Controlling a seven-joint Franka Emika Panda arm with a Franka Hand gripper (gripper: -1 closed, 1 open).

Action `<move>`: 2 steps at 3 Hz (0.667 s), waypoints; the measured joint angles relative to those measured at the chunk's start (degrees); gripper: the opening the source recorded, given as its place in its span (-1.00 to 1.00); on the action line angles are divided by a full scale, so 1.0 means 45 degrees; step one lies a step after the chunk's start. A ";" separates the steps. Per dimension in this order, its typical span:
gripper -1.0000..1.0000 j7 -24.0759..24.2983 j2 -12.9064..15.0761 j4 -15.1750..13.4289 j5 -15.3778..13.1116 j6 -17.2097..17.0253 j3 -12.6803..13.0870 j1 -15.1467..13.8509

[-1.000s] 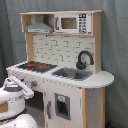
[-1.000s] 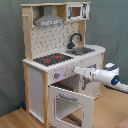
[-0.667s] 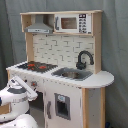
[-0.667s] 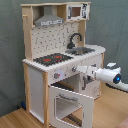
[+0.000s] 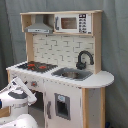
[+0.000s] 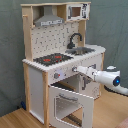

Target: Play with the kitchen

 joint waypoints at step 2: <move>1.00 0.0000 -0.0001 0.0998 0.1492 0.0157 0.0081 -0.1522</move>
